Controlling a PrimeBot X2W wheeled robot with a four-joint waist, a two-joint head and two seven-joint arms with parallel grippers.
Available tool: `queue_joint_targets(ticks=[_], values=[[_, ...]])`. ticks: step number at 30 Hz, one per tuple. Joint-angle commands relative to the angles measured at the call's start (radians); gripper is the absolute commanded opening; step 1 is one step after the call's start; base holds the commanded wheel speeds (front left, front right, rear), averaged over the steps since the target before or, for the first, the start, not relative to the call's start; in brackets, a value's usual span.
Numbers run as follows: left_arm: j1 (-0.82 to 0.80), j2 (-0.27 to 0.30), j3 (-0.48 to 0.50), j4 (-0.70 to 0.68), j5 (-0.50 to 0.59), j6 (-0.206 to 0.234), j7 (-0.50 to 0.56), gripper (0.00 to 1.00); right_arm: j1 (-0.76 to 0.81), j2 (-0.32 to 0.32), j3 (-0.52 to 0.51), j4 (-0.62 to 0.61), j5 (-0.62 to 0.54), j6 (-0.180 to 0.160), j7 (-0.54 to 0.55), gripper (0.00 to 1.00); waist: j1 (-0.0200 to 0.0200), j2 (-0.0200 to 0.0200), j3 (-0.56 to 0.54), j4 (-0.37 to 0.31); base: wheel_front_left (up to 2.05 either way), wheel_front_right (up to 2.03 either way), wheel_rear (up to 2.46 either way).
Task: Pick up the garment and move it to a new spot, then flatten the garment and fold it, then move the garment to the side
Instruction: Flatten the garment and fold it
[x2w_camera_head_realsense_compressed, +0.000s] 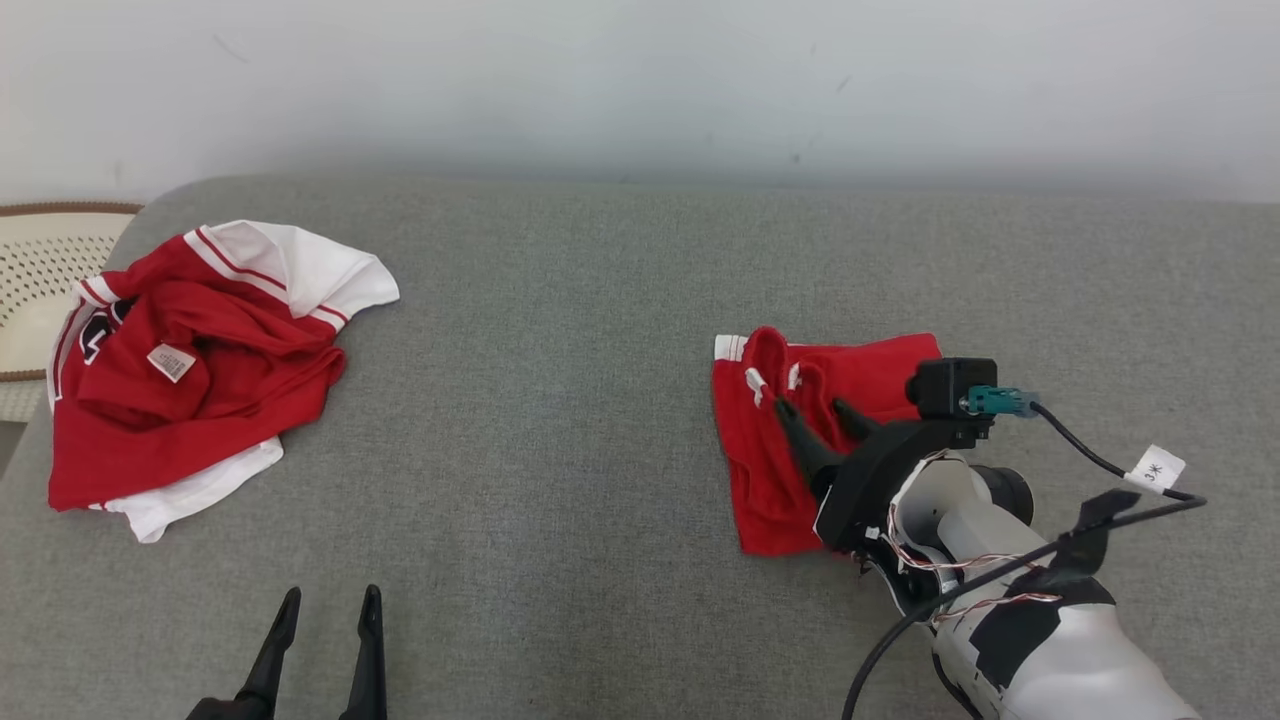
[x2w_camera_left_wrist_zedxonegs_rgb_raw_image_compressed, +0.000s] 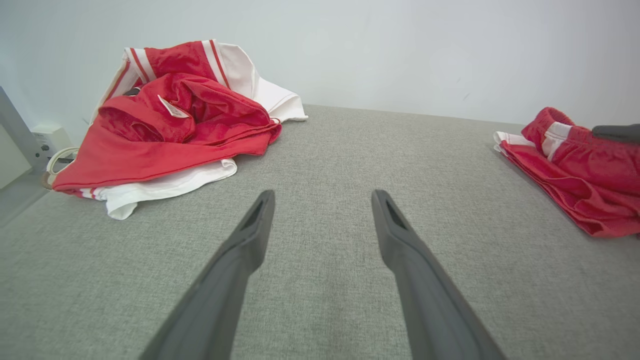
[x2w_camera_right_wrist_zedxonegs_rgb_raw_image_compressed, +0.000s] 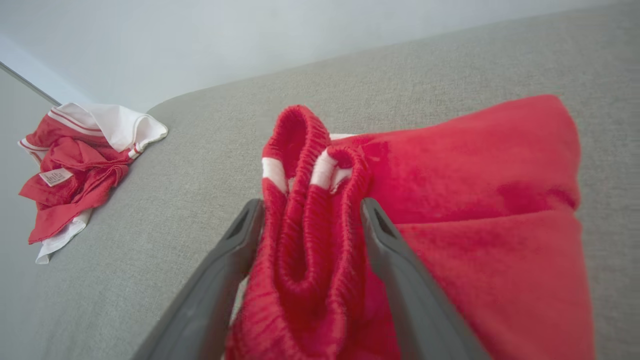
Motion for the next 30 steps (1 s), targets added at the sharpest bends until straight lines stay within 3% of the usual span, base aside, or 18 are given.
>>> queue_joint_targets(ticks=[1, 10, 18, 22, 30], values=[[0.018, -0.001, 0.007, 0.0, -0.002, 0.0, -0.003, 1.0, 0.013, -0.011, 0.005, -0.013, 0.013, 0.0, -0.024, 1.0, 0.0, 0.0, -0.014, -0.005, 0.0, 0.0, 0.0], [0.048, -0.001, 0.023, -0.015, 0.007, 0.007, -0.003, 1.0, 0.046, -0.088, -0.008, -0.092, 0.043, 0.0, -0.138, 1.0, 0.0, 0.0, -0.042, -0.028, 0.0, 0.0, 0.0], [0.06, -0.002, 0.027, -0.028, 0.014, 0.008, -0.003, 1.0, 0.047, -0.144, -0.057, -0.071, 0.011, 0.0, -0.181, 1.0, 0.0, 0.0, -0.045, -0.043, 0.0, 0.0, 0.0], [0.061, -0.002, 0.03, -0.033, 0.016, 0.008, -0.003, 1.0, 0.045, -0.155, -0.072, -0.03, -0.017, 0.0, -0.169, 1.0, 0.0, 0.0, -0.042, -0.047, 0.0, 0.0, 0.0], [0.045, -0.002, 0.031, -0.041, 0.02, 0.005, -0.003, 1.0, 0.033, -0.116, -0.08, 0.052, -0.026, 0.0, -0.113, 1.0, 0.0, 0.0, -0.02, -0.038, 0.0, 0.0, 0.0]])
